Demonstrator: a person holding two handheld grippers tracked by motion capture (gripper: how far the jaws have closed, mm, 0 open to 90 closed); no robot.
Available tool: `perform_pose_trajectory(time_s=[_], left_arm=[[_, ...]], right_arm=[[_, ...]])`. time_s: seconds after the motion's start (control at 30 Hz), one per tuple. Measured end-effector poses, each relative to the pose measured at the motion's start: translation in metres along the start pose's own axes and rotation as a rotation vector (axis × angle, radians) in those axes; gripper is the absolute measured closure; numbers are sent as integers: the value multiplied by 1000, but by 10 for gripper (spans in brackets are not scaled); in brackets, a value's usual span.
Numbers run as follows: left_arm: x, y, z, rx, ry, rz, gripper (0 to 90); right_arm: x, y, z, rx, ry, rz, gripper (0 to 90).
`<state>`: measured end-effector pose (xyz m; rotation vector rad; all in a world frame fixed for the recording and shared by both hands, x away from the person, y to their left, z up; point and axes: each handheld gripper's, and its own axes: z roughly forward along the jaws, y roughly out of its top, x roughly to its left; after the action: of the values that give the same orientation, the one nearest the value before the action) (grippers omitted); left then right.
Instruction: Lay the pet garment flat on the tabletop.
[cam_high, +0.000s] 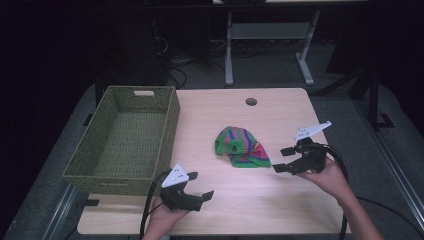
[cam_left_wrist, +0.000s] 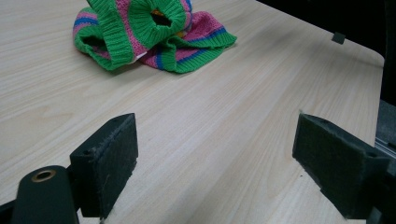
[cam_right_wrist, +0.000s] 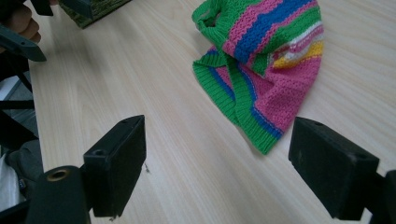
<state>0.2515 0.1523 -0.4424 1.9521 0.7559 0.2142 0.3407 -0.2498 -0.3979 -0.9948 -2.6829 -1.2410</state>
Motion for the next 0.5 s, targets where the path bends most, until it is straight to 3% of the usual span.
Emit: perform_pose_trajectory(time_s=[0.23, 0.5], left_arm=[[0, 0, 2, 10, -5, 4, 139], [1, 0, 3, 15, -6, 9, 139]], right_arm=[[-2, 15, 1, 1, 2, -21, 186], [-7, 28, 10, 38, -5, -37, 190]])
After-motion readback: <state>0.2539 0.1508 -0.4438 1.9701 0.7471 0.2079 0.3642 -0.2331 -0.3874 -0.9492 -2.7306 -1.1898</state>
